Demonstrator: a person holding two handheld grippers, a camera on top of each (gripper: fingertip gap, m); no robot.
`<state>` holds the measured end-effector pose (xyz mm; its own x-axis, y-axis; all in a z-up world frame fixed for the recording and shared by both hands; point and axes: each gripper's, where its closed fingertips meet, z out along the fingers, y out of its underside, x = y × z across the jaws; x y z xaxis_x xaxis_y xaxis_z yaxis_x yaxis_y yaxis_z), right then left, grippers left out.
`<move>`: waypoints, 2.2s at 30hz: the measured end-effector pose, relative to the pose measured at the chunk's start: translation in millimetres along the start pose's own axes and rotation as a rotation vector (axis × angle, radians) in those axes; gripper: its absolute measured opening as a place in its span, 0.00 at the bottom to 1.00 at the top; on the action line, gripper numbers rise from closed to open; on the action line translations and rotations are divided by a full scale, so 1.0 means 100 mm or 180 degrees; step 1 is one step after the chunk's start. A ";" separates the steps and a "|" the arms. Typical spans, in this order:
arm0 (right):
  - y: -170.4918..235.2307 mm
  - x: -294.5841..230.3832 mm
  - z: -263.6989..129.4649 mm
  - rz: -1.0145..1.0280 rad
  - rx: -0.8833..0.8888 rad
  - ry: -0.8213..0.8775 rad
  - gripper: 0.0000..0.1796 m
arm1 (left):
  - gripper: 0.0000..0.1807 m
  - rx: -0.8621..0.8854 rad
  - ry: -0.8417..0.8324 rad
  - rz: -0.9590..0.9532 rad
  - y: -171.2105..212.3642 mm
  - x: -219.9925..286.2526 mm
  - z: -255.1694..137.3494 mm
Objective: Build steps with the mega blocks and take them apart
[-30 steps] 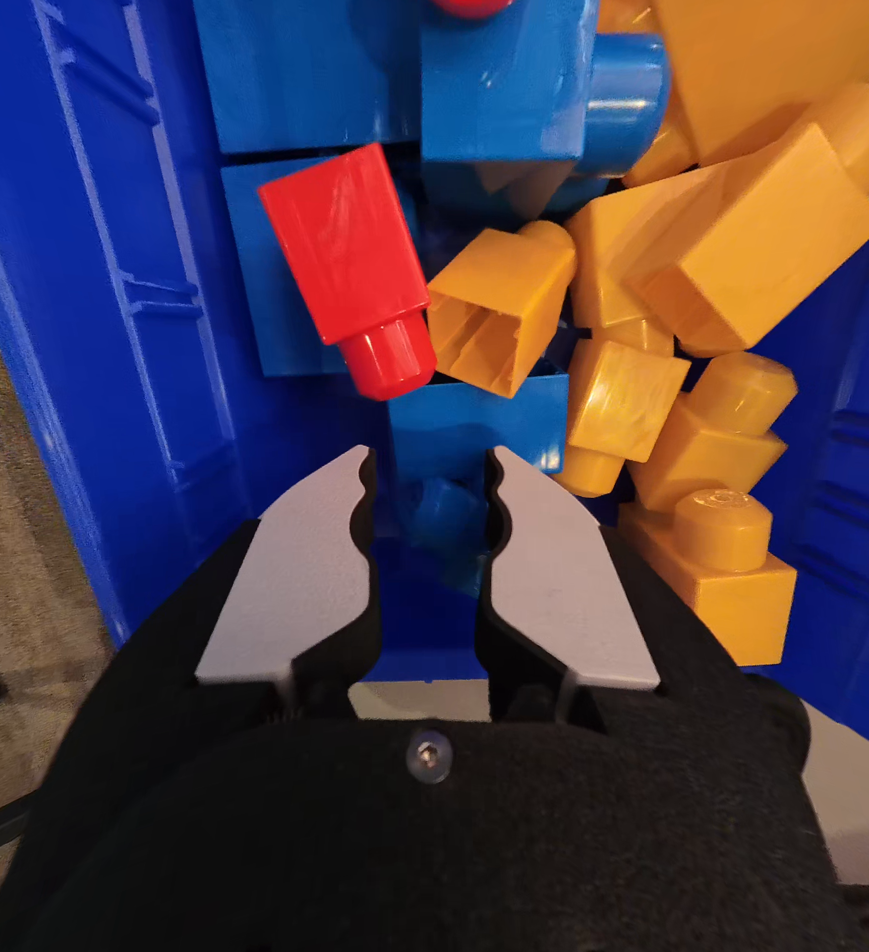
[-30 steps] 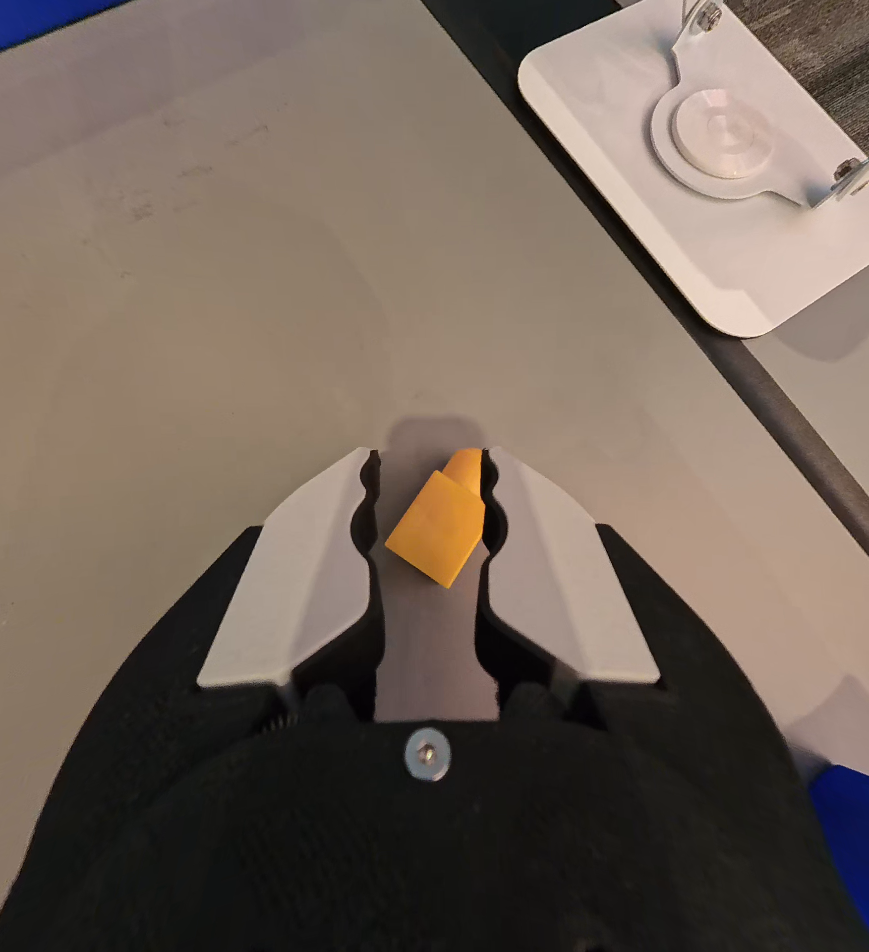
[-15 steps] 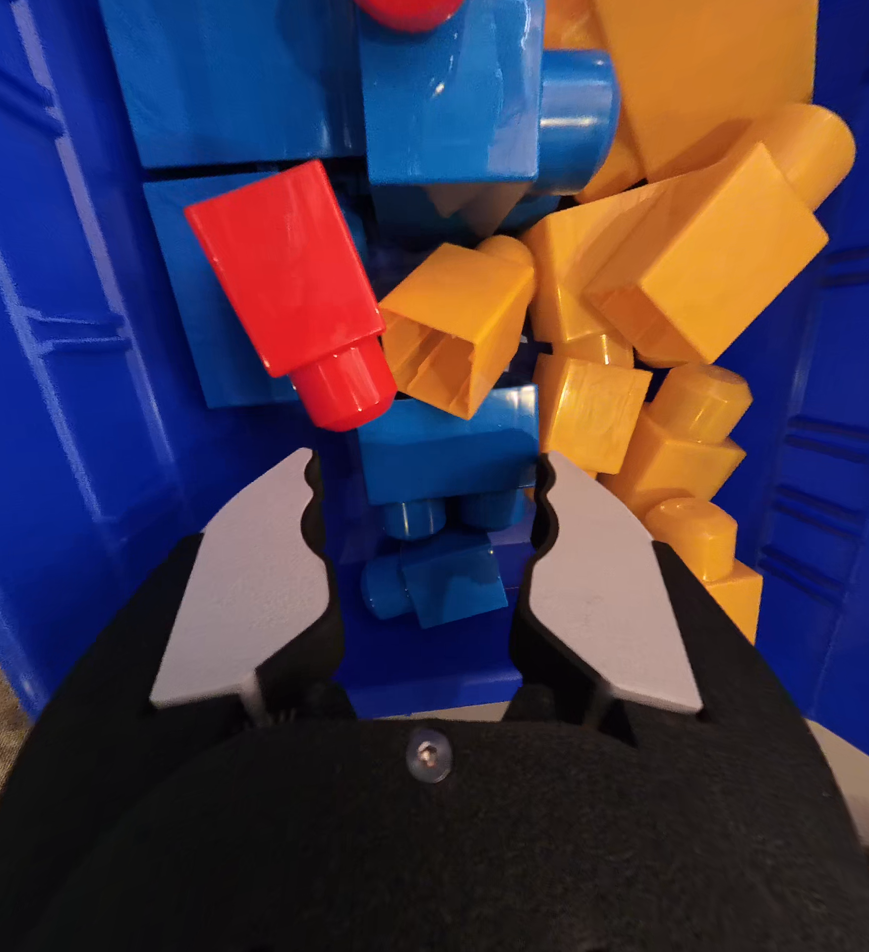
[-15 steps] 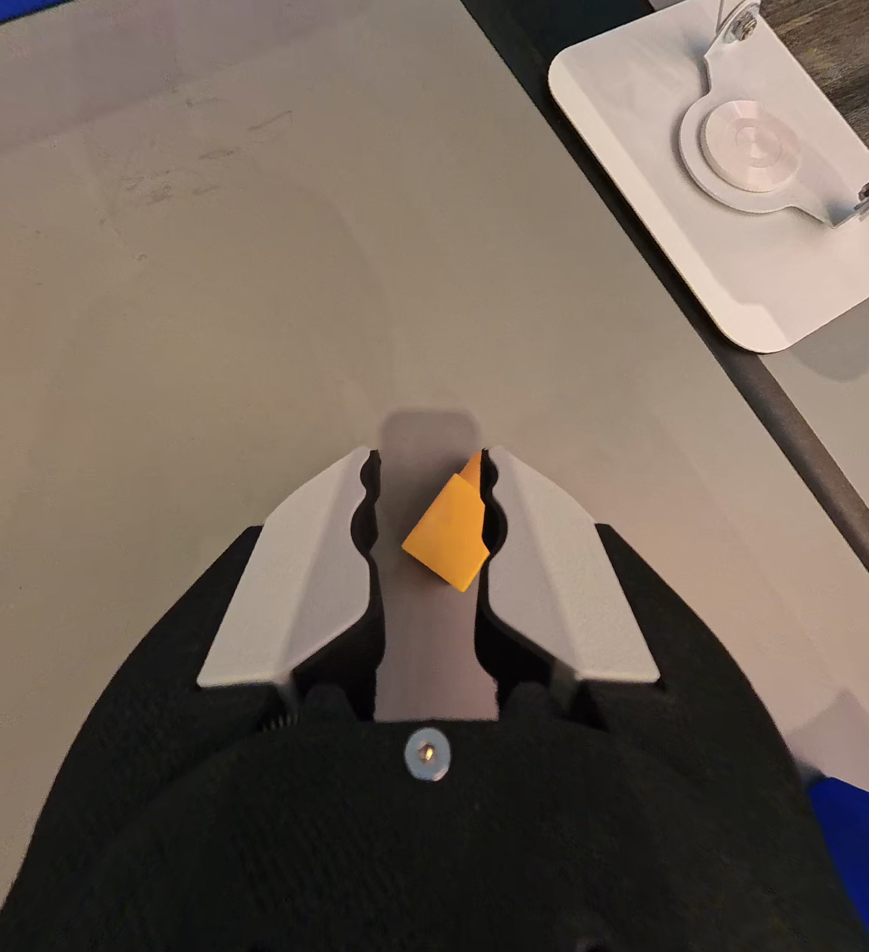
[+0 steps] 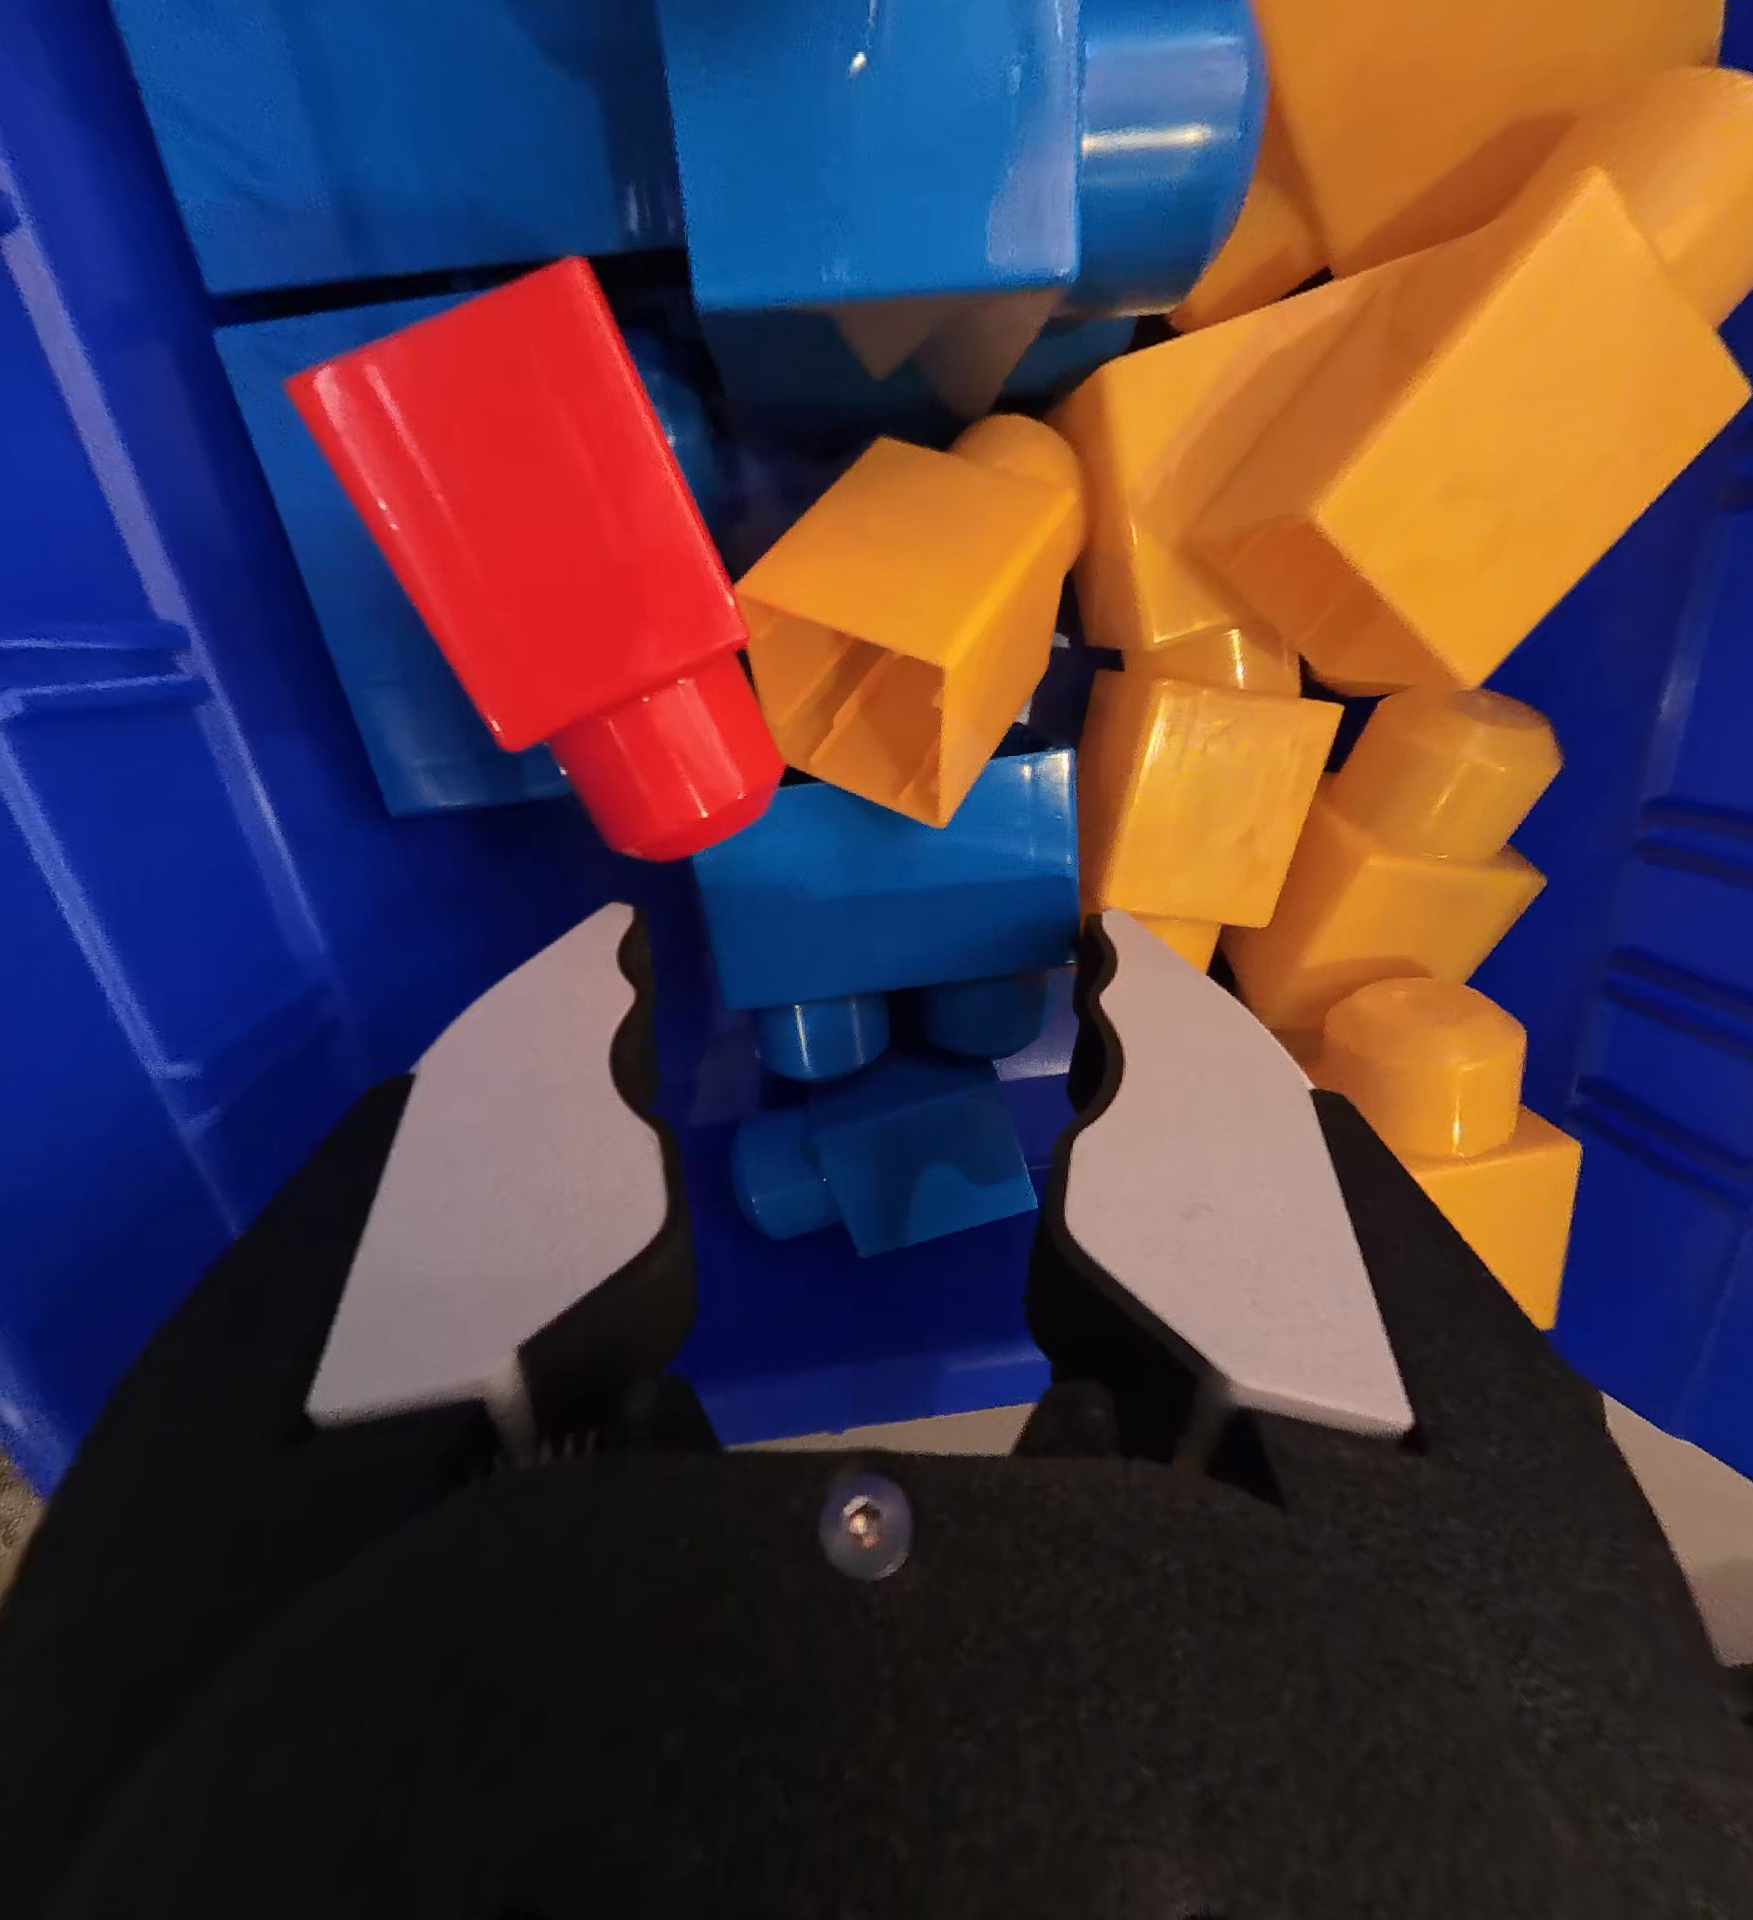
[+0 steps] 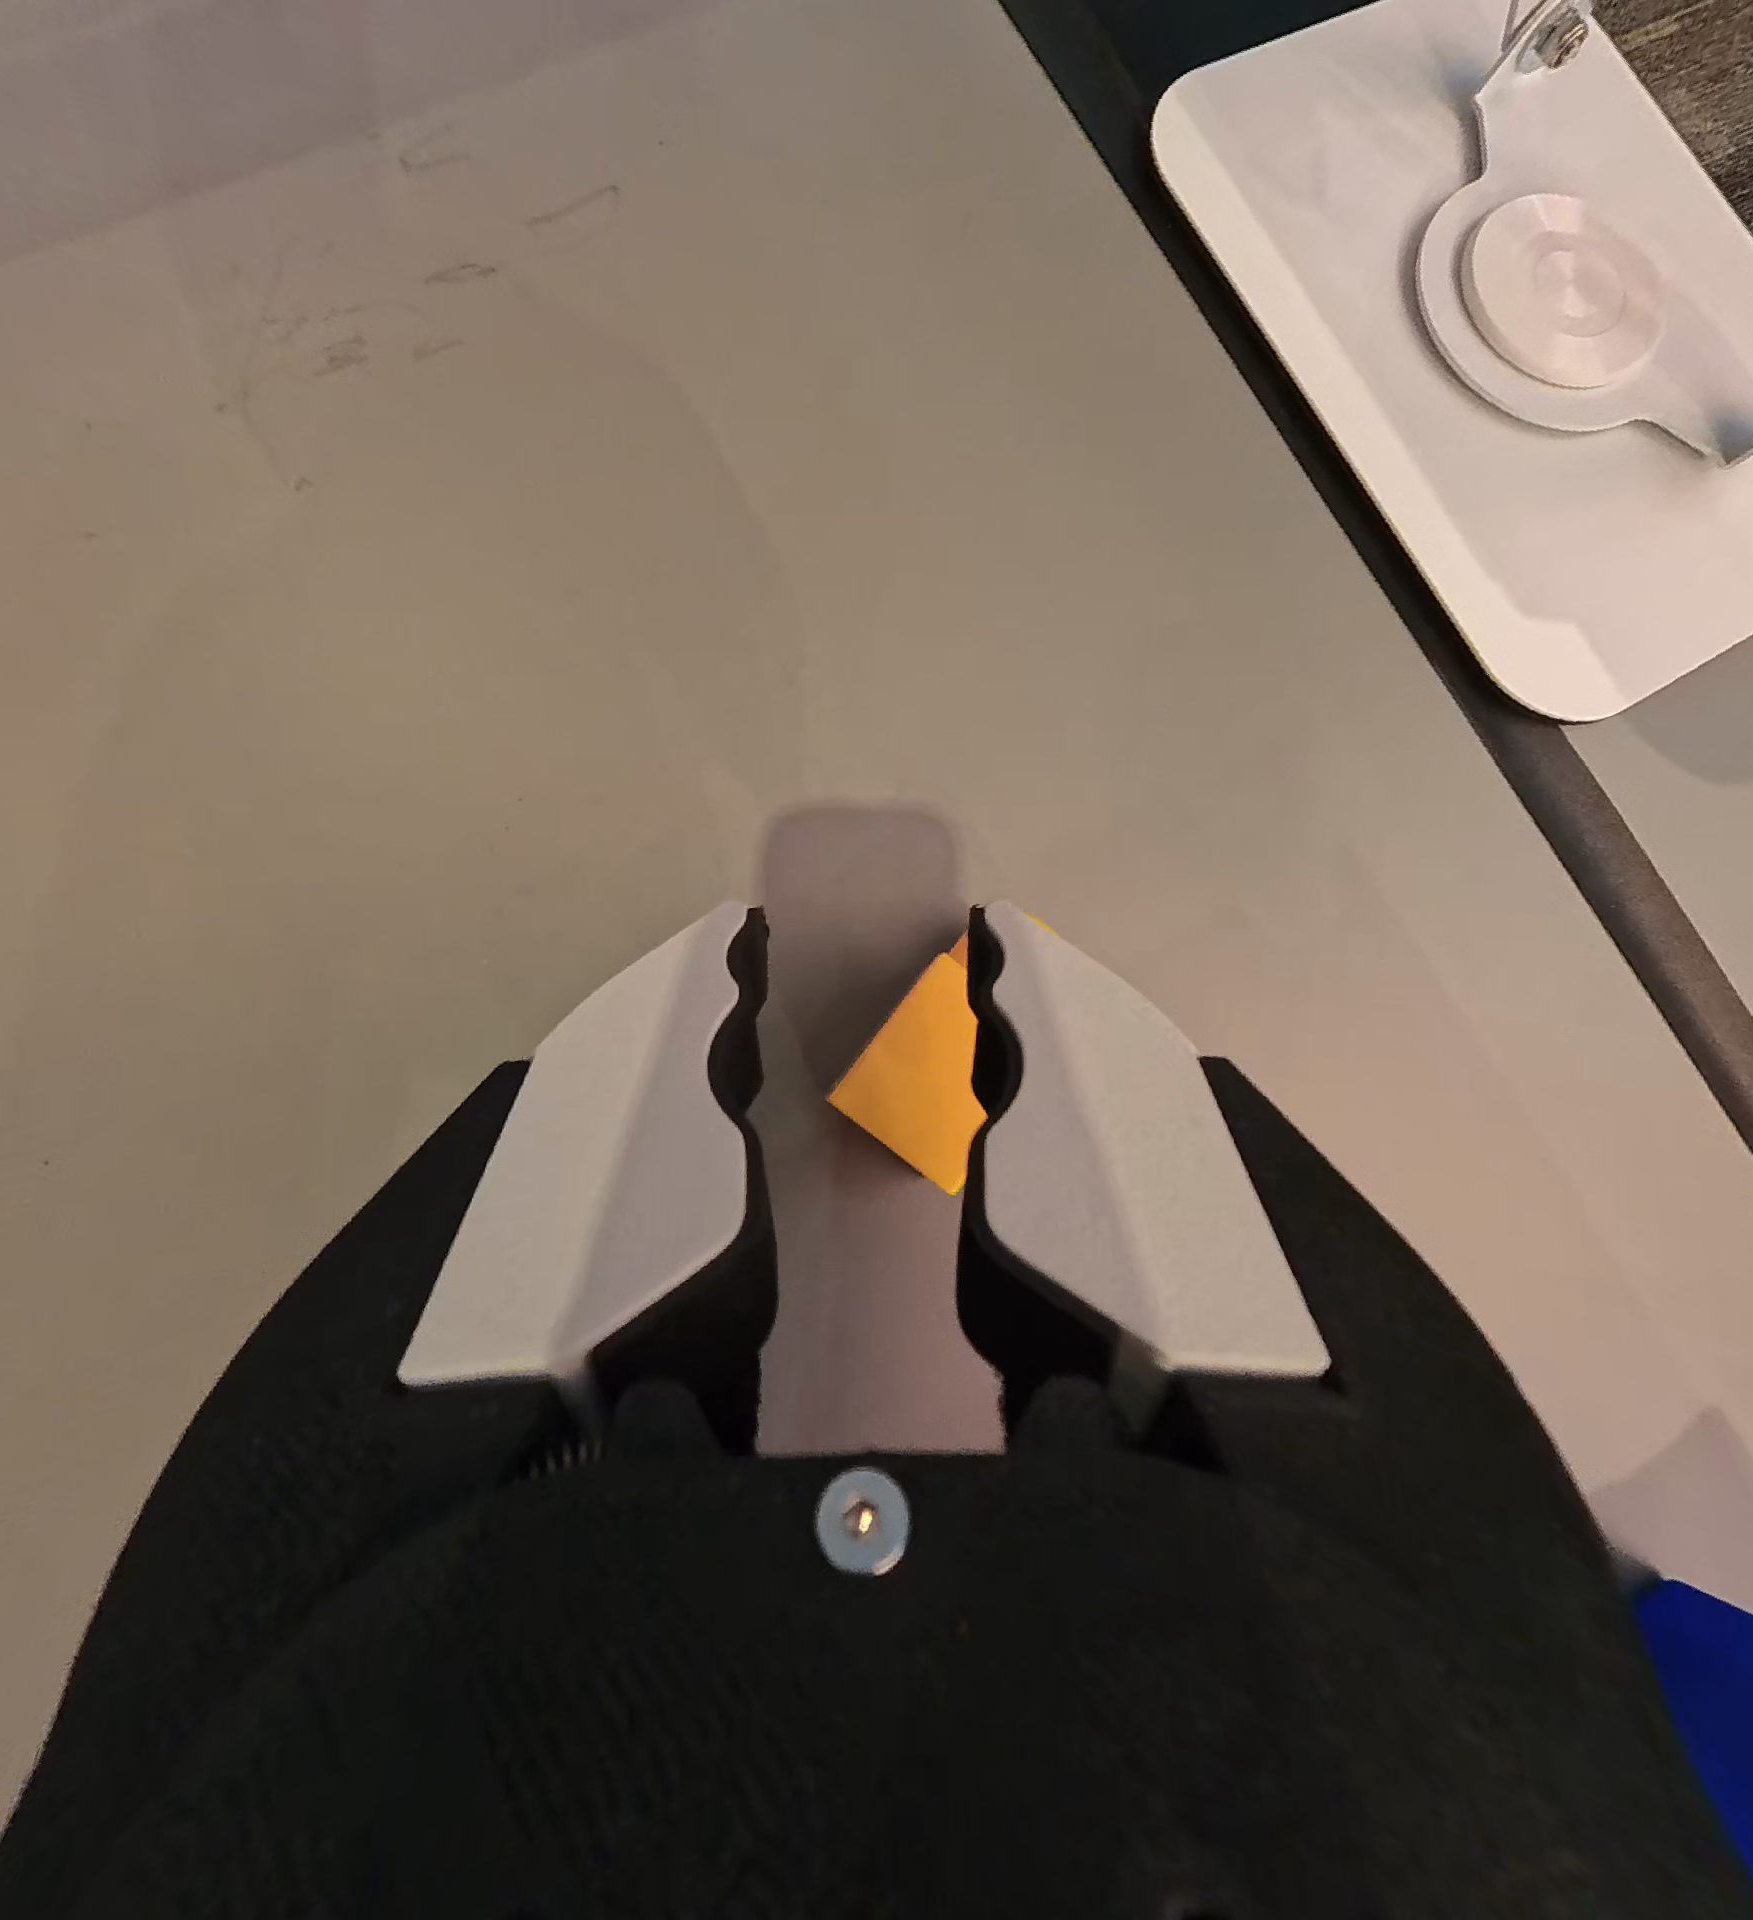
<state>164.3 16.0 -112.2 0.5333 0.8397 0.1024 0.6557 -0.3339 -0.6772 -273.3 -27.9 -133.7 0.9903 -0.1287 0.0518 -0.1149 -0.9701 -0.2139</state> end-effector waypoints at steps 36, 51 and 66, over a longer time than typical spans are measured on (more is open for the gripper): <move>-0.29 -0.02 -0.19 -0.0609 0.0284 0.0386 0.21 | 0.42 0.2070 0.1515 0.0753 -0.57 1.29 -1.60; -0.83 -1.25 -0.70 -0.3751 0.1402 0.0959 0.29 | 0.42 0.0427 0.2479 0.2529 -0.07 3.52 -0.73; -0.77 -1.11 -0.63 -0.3465 0.1261 0.0770 0.21 | 0.48 0.1250 0.2848 0.2664 -0.30 3.62 -1.07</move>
<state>88.1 -78.4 -25.1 -0.0882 0.4828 0.8713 0.6385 0.6987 -0.3226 80.8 -67.4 -3.8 0.2139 -0.9067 0.3636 -0.4911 -0.4216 -0.7623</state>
